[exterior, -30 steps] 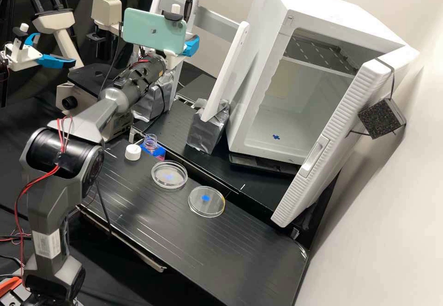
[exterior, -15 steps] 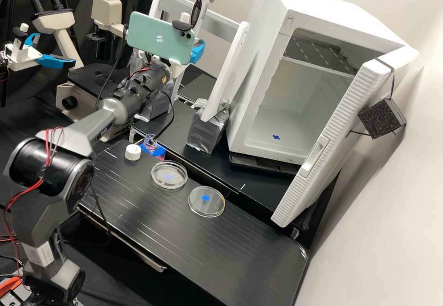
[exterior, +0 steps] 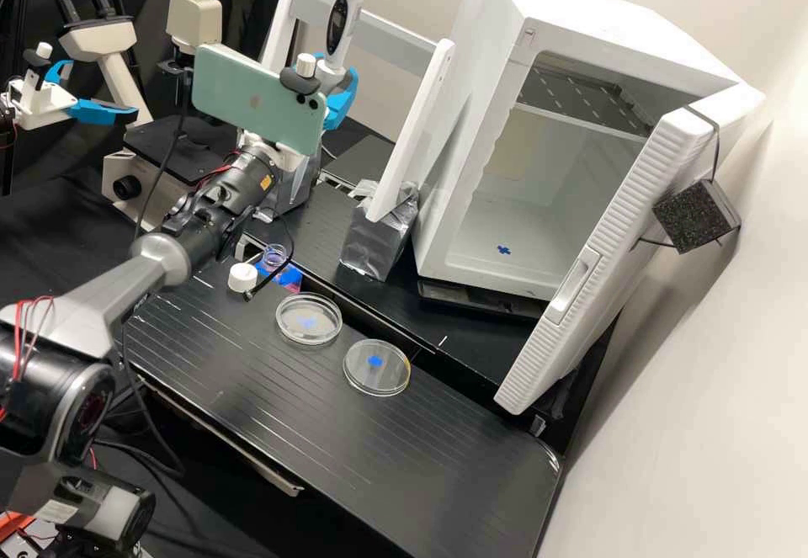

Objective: Use the pipette

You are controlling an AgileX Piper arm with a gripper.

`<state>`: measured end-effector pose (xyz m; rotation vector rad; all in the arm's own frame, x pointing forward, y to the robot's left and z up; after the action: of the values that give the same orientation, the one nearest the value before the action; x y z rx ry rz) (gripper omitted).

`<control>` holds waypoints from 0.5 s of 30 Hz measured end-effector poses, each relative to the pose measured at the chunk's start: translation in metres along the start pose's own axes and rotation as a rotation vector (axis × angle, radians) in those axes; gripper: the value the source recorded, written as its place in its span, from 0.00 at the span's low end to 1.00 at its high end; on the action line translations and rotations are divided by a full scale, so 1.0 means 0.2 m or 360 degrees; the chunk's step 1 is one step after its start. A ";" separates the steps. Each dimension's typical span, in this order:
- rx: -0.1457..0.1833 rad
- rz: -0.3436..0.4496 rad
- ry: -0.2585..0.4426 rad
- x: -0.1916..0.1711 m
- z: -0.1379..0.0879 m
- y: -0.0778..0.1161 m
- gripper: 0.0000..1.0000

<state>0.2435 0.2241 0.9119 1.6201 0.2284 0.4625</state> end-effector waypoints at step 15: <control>-0.0122 -0.0069 -0.0101 -0.05 0.12 -0.21 0.00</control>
<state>0.2493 0.2033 0.8672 1.5496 0.1956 0.3820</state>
